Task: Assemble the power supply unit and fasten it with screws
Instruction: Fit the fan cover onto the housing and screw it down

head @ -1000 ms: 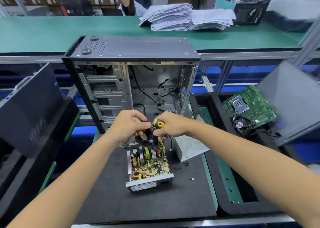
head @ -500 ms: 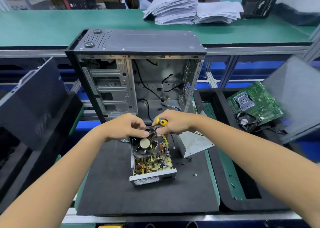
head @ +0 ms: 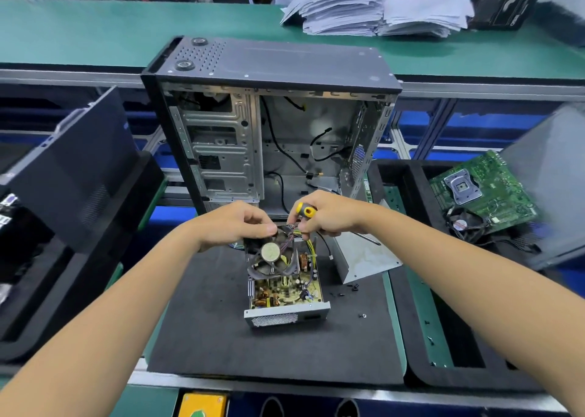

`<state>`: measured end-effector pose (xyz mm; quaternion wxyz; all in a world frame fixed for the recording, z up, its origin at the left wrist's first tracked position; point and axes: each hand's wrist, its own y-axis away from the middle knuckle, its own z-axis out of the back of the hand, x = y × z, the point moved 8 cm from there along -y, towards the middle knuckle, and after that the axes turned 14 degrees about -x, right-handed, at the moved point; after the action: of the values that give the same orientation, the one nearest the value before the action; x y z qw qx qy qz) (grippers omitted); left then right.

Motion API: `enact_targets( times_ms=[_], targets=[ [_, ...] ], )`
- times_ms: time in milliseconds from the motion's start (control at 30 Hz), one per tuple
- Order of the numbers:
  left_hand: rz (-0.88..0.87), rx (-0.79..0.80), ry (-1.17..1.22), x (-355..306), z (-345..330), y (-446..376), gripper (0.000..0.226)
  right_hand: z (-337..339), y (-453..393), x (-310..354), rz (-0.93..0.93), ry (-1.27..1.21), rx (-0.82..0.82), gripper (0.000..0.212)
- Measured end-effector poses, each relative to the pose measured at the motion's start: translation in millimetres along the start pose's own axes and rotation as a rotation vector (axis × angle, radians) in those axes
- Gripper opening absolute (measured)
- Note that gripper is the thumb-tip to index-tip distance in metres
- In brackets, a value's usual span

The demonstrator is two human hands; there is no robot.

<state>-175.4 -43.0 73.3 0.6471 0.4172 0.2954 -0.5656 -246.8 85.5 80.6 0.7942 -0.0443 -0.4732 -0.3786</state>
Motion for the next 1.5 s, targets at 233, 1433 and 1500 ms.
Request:
enact_targets(
  times_ms=[233, 1433, 1500],
  targets=[
    [0.001, 0.01, 0.0, 3, 0, 0, 0.028, 4, -3, 3, 0.034, 0.021, -0.013, 0.016],
    [-0.006, 0.191, -0.237, 58, -75, 35, 0.031, -96, 8, -47, -0.034, 0.366, 0.299, 0.023],
    [-0.016, 0.205, -0.267, 59, -74, 36, 0.033, -97, 7, -48, -0.022, 0.394, 0.293, 0.023]
  ],
)
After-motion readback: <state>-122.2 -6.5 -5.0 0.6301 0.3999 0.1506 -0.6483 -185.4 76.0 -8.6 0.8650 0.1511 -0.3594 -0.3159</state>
